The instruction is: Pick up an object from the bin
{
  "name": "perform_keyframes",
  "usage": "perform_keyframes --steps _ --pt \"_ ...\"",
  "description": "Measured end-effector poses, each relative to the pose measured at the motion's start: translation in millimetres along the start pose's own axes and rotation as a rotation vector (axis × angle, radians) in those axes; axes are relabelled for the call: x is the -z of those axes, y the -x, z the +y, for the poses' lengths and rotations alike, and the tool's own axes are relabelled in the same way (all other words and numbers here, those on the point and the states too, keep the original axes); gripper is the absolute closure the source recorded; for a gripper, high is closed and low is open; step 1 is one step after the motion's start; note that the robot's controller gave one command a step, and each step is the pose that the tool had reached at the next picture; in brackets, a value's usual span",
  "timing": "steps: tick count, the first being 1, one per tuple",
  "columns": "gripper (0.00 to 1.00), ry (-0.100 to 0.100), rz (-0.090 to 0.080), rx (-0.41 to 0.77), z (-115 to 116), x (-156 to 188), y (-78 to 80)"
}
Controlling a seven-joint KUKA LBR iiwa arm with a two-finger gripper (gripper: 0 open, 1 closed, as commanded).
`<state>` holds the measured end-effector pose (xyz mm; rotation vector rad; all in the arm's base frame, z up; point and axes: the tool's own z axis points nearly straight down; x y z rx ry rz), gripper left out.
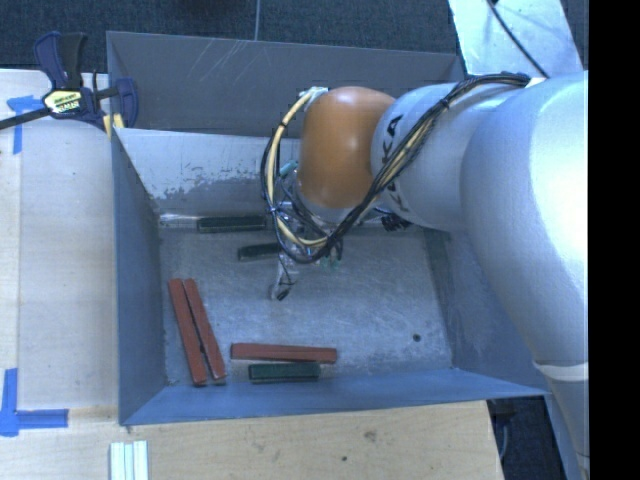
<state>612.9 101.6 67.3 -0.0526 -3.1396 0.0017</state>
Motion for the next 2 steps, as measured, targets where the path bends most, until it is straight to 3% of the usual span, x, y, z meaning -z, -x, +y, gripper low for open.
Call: perform_keyframes --steps 1,2 --pt "1.0 0.003 -0.006 -0.001 1 5 1.7" --pt "1.0 0.003 -0.013 -0.015 -6 163 -20.5"
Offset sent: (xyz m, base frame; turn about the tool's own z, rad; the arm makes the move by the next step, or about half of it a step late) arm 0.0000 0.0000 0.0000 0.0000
